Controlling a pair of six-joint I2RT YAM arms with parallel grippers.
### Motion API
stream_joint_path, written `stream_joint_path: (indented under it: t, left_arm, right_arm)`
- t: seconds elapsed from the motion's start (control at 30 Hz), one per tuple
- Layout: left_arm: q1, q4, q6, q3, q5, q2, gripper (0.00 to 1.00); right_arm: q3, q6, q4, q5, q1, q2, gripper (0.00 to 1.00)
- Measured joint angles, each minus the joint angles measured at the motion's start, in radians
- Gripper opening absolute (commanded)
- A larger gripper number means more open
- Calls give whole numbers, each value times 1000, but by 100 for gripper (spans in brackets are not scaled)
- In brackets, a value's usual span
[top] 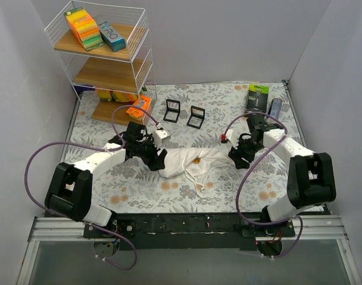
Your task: Remove the brooch from the garment
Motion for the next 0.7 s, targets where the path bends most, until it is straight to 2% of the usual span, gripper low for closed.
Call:
stream_joint_path:
  t: [0.13, 0.2, 0.23, 0.27, 0.37, 0.43, 0.47, 0.57, 0.67, 0.7]
  left_arm:
    - [-11, 15, 10, 5, -5, 53, 62]
    - [-14, 20, 13, 18, -11, 88, 61]
    - [-16, 21, 14, 24, -14, 101, 60]
    - [-17, 21, 15, 34, -19, 117, 60]
    - [-18, 24, 20, 62, -30, 158, 55]
    - [-18, 27, 23, 77, -35, 182, 53]
    - [-18, 27, 25, 84, -36, 190, 53]
    - [-18, 18, 24, 100, -27, 201, 60]
    - [-19, 16, 23, 105, 10, 178, 59]
    - [-23, 11, 24, 105, 18, 160, 55]
  right_arm:
    - [-1, -14, 21, 0, 43, 51, 66]
    - [0, -11, 37, 1, 64, 80, 63]
    - [1, -8, 49, 5, 73, 97, 58]
    - [2, -5, 60, 11, 81, 111, 45]
    - [24, 16, 103, 51, 105, 156, 20]
    - [50, 28, 122, 73, 112, 182, 10]
    - [68, 43, 130, 84, 113, 196, 2]
    - [87, 66, 146, 102, 113, 206, 1]
    - [97, 85, 147, 103, 112, 206, 1]
    - [101, 92, 146, 102, 112, 204, 1]
